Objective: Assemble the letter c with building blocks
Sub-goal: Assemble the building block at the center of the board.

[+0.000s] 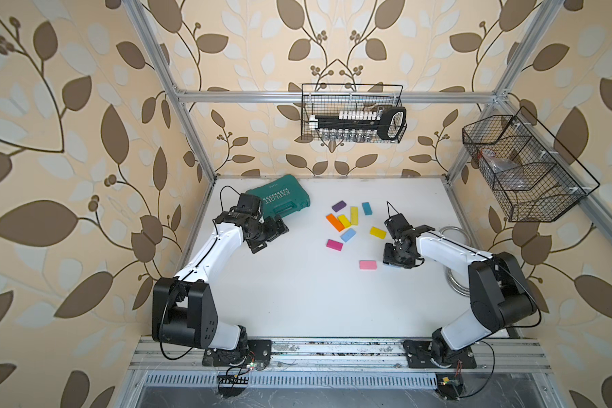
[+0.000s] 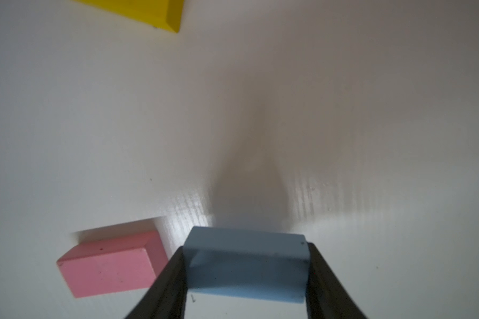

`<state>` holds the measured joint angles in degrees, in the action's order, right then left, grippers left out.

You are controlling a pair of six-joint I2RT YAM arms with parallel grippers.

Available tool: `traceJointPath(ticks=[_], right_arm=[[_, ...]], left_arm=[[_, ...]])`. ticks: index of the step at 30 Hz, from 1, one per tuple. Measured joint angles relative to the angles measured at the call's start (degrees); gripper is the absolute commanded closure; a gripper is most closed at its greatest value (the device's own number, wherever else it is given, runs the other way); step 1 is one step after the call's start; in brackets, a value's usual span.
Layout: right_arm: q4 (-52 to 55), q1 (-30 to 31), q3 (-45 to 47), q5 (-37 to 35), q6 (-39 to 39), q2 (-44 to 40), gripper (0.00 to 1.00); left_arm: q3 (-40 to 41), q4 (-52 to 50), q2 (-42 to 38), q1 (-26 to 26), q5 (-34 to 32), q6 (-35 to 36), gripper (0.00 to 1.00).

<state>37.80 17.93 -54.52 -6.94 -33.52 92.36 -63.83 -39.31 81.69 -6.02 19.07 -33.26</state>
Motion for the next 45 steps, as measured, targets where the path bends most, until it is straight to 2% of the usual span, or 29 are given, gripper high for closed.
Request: traceJointPath(ticks=[8,14,19,23,28,38,45], right_arm=[[-1.9,-0.1,0.3,0.8,0.0,2.6,0.56],[-3.0,-0.1,0.5,1.0,0.3,2.7,0.29],[-3.2,-0.1,1.6,0.9,0.1,2.3,0.22],[-3.2,-0.7,1.7,1.1,-0.1,2.1,0.21],[-3.3,-2.0,1.7,1.6,-0.2,2.1,0.26],[-3.6,-2.2,1.6,3.1,0.3,2.1,0.46],[-4.3,-2.2,2.3,4.2,2.1,1.4,0.47]], left_arm=[[0.0,0.0,0.0,0.0,0.0,-0.2,0.01],[0.0,0.0,0.0,-0.1,0.0,-0.3,0.01],[0.0,0.1,0.0,-0.5,0.0,-0.5,0.01],[0.0,0.1,0.1,-0.8,0.0,-0.7,0.01],[0.0,0.1,0.2,-1.2,0.0,-1.3,0.01],[0.0,0.1,0.2,-1.2,0.0,-1.4,0.01],[0.0,0.1,0.2,-1.2,0.0,-1.5,0.01]])
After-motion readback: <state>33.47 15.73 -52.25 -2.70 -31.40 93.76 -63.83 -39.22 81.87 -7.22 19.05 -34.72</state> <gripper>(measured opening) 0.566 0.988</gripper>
